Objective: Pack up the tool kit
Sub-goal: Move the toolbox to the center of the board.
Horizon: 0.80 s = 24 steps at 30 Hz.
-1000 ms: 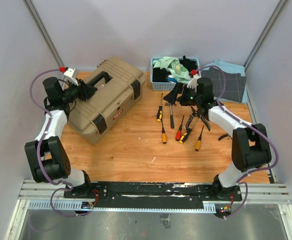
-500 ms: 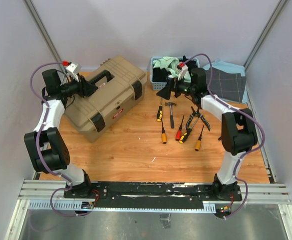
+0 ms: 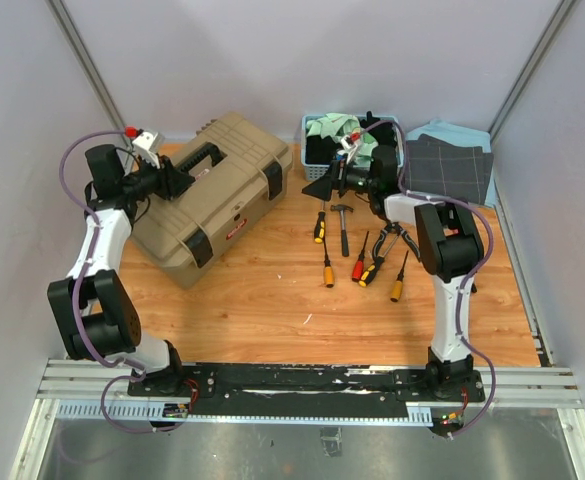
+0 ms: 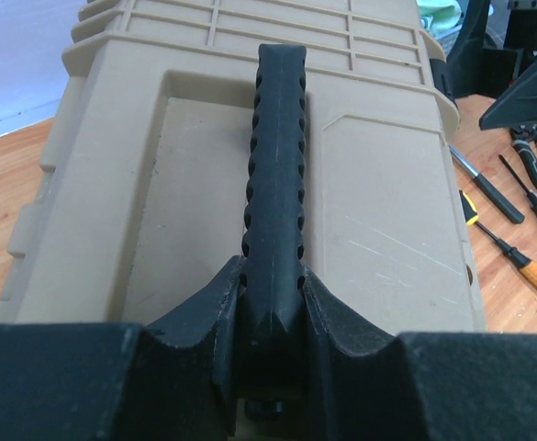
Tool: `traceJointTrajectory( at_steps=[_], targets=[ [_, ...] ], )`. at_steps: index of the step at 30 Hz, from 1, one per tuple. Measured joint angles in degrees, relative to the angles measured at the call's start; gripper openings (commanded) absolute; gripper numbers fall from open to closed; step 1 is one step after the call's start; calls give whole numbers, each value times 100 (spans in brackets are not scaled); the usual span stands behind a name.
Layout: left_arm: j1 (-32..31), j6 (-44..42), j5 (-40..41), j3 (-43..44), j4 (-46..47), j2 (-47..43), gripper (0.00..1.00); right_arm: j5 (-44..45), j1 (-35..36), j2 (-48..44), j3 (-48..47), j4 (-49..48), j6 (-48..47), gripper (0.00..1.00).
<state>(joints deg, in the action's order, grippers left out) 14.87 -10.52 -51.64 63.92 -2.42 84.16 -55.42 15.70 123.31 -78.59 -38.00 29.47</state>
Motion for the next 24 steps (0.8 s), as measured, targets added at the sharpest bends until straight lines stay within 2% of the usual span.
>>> traceJointTrajectory(
  at_steps=[5,10,12,18,21,24],
  targets=[
    [-2,-234,-31,219,-382,68,0,-525,31,402,-144,-1499,577,99],
    [7,-699,-245,767,-1244,361,0,-870,179,551,-219,-1582,302,100],
    [22,-890,-339,1064,-1617,546,0,-846,275,452,-160,-1279,-140,99],
    [-20,-1530,-448,1770,-2262,1034,0,-293,588,-271,-98,920,-2387,99],
    [-63,-1788,-452,1882,-2406,1102,0,31,684,-507,-94,1456,-3134,99],
    [-107,-2041,-452,1939,-2518,1121,0,293,741,-621,2,1587,-3674,99]
  ],
)
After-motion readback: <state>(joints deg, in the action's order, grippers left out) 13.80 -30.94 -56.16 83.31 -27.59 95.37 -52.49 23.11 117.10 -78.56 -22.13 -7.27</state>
